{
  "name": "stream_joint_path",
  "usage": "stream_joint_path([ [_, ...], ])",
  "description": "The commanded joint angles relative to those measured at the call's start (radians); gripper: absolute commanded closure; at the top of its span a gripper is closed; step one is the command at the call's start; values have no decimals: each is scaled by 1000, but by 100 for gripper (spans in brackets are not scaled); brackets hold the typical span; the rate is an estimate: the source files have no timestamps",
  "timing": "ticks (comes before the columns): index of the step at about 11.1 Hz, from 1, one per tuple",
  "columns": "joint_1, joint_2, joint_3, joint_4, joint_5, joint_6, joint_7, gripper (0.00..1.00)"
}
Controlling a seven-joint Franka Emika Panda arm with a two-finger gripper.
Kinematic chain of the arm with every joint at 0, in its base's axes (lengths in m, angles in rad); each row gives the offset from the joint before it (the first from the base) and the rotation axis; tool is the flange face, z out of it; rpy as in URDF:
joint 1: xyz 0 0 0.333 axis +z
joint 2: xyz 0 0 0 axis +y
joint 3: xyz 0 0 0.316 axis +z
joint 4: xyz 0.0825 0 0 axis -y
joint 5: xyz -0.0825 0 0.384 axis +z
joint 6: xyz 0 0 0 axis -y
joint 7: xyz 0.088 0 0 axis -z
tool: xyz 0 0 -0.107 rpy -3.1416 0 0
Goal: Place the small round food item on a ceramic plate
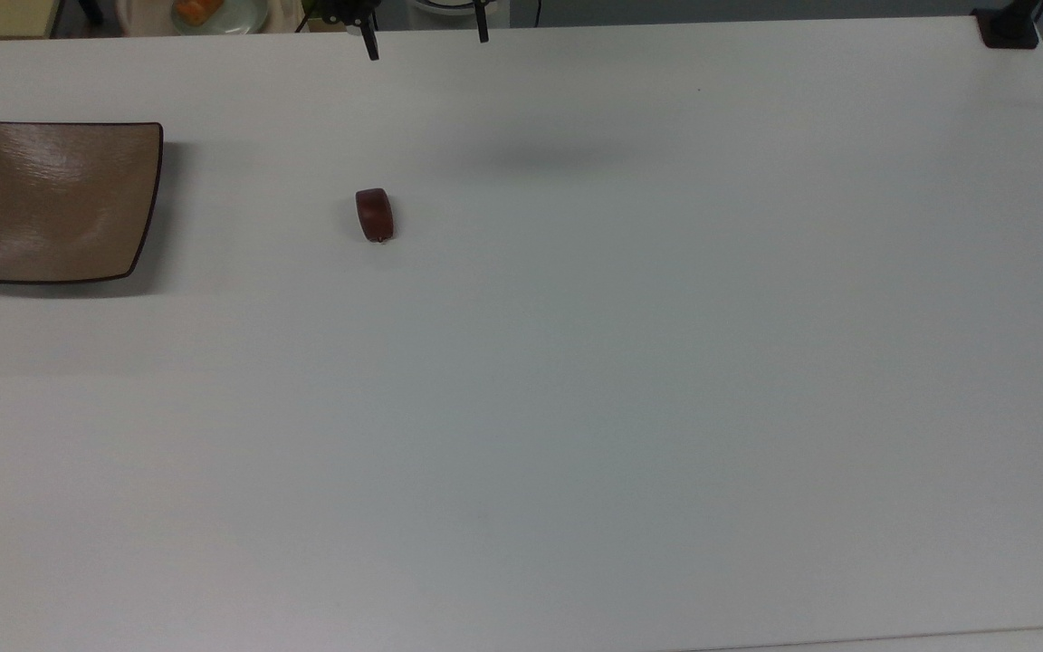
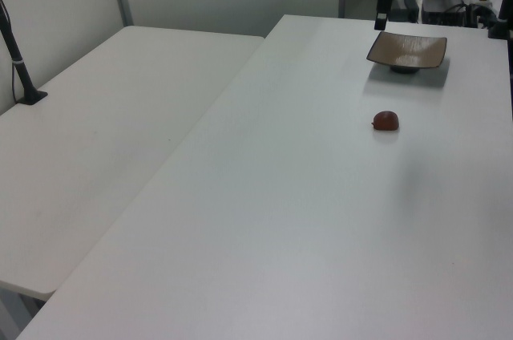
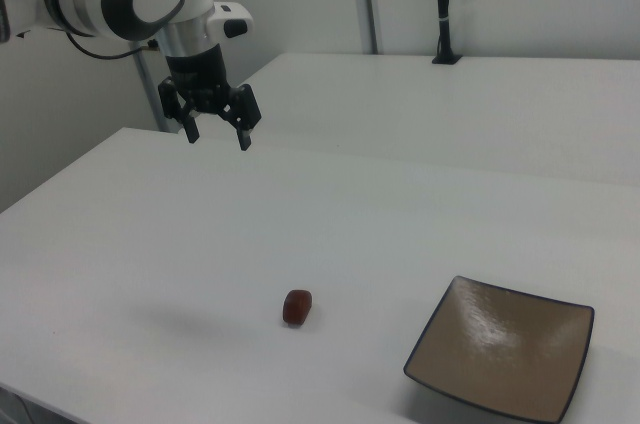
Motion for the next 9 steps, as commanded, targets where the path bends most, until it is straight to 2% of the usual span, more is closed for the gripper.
stream_joint_path([
  [1,4,-3,3,-16,-6,29,28,0],
  [9,2,2,3,-17,-1,32,19,0],
])
